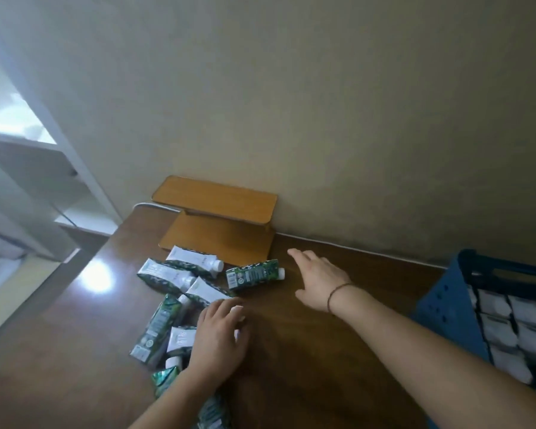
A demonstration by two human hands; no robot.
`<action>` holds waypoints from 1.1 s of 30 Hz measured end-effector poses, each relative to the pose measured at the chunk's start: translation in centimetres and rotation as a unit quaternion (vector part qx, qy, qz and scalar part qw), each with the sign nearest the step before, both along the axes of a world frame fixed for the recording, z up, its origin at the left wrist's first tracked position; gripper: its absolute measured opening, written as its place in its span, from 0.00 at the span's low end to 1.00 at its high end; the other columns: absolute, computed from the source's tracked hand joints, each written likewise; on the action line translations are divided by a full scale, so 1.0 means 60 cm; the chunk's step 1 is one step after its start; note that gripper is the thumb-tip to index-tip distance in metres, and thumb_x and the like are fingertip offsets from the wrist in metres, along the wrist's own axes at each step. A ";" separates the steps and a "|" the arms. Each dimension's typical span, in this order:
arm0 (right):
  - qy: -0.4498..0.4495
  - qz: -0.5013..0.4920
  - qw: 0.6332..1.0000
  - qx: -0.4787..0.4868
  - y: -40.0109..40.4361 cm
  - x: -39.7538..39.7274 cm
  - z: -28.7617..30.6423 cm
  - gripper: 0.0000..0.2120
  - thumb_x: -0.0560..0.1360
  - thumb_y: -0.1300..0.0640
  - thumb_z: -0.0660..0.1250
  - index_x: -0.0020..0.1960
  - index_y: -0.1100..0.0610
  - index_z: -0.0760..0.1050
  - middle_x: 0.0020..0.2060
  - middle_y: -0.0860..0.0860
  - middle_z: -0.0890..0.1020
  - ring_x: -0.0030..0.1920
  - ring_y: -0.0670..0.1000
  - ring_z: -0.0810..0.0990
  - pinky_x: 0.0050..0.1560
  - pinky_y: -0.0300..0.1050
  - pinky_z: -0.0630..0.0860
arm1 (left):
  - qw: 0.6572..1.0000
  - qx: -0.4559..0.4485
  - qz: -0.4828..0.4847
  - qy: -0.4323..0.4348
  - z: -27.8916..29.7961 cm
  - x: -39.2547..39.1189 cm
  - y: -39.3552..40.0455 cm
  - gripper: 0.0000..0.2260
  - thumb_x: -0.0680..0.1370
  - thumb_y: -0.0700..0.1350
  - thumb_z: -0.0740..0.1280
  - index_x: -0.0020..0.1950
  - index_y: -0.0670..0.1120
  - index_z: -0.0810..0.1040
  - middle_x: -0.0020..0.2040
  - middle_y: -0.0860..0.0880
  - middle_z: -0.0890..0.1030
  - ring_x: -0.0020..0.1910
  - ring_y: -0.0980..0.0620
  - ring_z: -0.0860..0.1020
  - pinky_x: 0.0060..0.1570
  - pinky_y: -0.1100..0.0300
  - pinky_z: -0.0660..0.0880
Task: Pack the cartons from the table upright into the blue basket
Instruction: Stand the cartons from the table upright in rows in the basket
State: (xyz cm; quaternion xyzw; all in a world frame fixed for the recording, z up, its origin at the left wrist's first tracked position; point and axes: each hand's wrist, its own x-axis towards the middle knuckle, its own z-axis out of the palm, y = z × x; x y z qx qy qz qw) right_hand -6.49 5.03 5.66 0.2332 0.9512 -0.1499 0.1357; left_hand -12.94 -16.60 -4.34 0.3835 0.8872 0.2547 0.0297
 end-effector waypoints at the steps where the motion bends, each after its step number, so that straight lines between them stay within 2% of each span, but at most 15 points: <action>1: 0.000 0.004 1.000 -0.010 -0.006 -0.030 -0.024 0.40 0.73 0.57 0.69 0.77 0.46 0.49 0.74 0.50 0.61 0.69 0.57 0.66 0.60 0.55 0.74 | 1.000 0.007 -0.003 0.001 -0.002 -0.008 -0.007 0.09 0.71 0.50 0.64 0.49 0.53 0.81 0.56 0.54 0.81 0.55 0.47 0.76 0.53 0.50 0.75; 5: -0.022 0.019 0.999 -0.020 -0.032 -0.115 -0.106 0.39 0.72 0.61 0.69 0.75 0.47 0.52 0.72 0.51 0.60 0.69 0.58 0.64 0.61 0.57 0.73 | 1.000 0.023 -0.007 0.000 -0.006 -0.034 -0.017 0.08 0.71 0.45 0.70 0.48 0.54 0.81 0.57 0.54 0.81 0.56 0.48 0.77 0.53 0.49 0.75; 8: -0.011 0.009 1.000 -0.020 -0.041 -0.134 -0.142 0.32 0.72 0.63 0.68 0.72 0.49 0.59 0.66 0.53 0.64 0.64 0.59 0.70 0.59 0.55 0.74 | 0.999 0.035 0.000 -0.009 -0.003 -0.045 -0.014 0.07 0.73 0.47 0.69 0.50 0.54 0.81 0.57 0.56 0.81 0.57 0.50 0.76 0.55 0.51 0.74; 10: -0.012 0.000 1.000 -0.020 -0.040 -0.131 -0.149 0.28 0.73 0.59 0.69 0.69 0.50 0.63 0.61 0.55 0.67 0.59 0.60 0.74 0.55 0.53 0.74 | 0.999 0.044 0.007 -0.012 0.000 -0.045 -0.006 0.07 0.74 0.48 0.67 0.51 0.54 0.81 0.58 0.55 0.80 0.58 0.49 0.76 0.56 0.51 0.74; 13: -0.018 -0.008 0.999 -0.031 -0.033 -0.112 -0.130 0.27 0.71 0.49 0.70 0.67 0.51 0.67 0.58 0.54 0.71 0.56 0.58 0.76 0.53 0.50 0.74 | 0.997 0.071 0.010 -0.015 0.002 -0.036 0.011 0.08 0.73 0.46 0.68 0.52 0.52 0.81 0.58 0.54 0.81 0.59 0.48 0.75 0.58 0.51 0.72; 15: 0.000 0.026 1.000 0.018 -0.024 -0.087 -0.097 0.26 0.70 0.45 0.69 0.66 0.50 0.68 0.57 0.52 0.71 0.55 0.57 0.76 0.51 0.50 0.73 | 0.996 0.091 0.004 -0.010 0.004 -0.027 0.025 0.09 0.72 0.43 0.68 0.51 0.51 0.81 0.56 0.53 0.81 0.57 0.47 0.75 0.56 0.53 0.72; 19: 0.070 0.060 0.994 0.061 0.003 0.000 -0.009 0.26 0.71 0.48 0.69 0.66 0.48 0.67 0.58 0.49 0.70 0.52 0.56 0.78 0.42 0.46 0.71 | 0.993 0.115 -0.003 -0.027 0.013 0.011 0.072 0.12 0.70 0.40 0.68 0.52 0.49 0.83 0.57 0.52 0.81 0.58 0.46 0.75 0.58 0.51 0.73; 21: 0.157 0.028 0.986 0.042 0.021 0.070 0.032 0.26 0.70 0.52 0.71 0.66 0.47 0.69 0.57 0.47 0.71 0.49 0.55 0.78 0.43 0.45 0.74 | 0.990 0.130 -0.006 -0.060 0.024 0.042 0.108 0.13 0.70 0.37 0.72 0.52 0.49 0.83 0.57 0.52 0.80 0.60 0.47 0.73 0.60 0.52 0.71; 23: 0.263 -0.017 0.964 0.017 0.040 0.149 0.071 0.27 0.67 0.58 0.75 0.65 0.49 0.73 0.56 0.45 0.72 0.50 0.49 0.77 0.49 0.41 0.76 | 0.981 0.161 -0.001 -0.111 0.037 0.078 0.145 0.12 0.72 0.37 0.72 0.52 0.50 0.83 0.57 0.53 0.80 0.61 0.49 0.72 0.61 0.53 0.71; 26: 0.376 -0.106 0.920 0.029 0.069 0.280 0.120 0.29 0.64 0.62 0.79 0.64 0.53 0.76 0.56 0.45 0.73 0.54 0.38 0.72 0.58 0.28 0.69 | 0.965 0.189 -0.011 -0.183 0.060 0.140 0.201 0.08 0.75 0.40 0.71 0.52 0.50 0.83 0.59 0.52 0.79 0.63 0.51 0.72 0.63 0.53 0.70; 28: 0.431 -0.150 0.887 0.065 0.087 0.365 0.142 0.29 0.64 0.61 0.78 0.64 0.56 0.75 0.58 0.47 0.73 0.57 0.34 0.70 0.60 0.26 0.67 | 0.950 0.198 -0.037 -0.239 0.078 0.183 0.235 0.08 0.77 0.43 0.70 0.55 0.51 0.81 0.60 0.54 0.78 0.64 0.53 0.73 0.64 0.52 0.72; 31: 0.479 -0.206 0.847 0.102 0.114 0.469 0.162 0.28 0.67 0.57 0.74 0.66 0.59 0.73 0.59 0.49 0.73 0.60 0.40 0.71 0.63 0.31 0.68 | 0.906 0.213 -0.103 -0.351 0.117 0.247 0.277 0.18 0.77 0.58 0.66 0.66 0.57 0.76 0.65 0.57 0.76 0.64 0.60 0.74 0.65 0.51 0.74; 33: 0.462 -0.209 0.854 0.113 0.139 0.521 0.164 0.27 0.68 0.58 0.73 0.66 0.60 0.73 0.59 0.49 0.73 0.59 0.44 0.72 0.63 0.30 0.67 | 0.864 0.210 -0.140 -0.435 0.135 0.287 0.303 0.26 0.76 0.66 0.64 0.72 0.62 0.68 0.70 0.58 0.71 0.67 0.60 0.71 0.68 0.50 0.72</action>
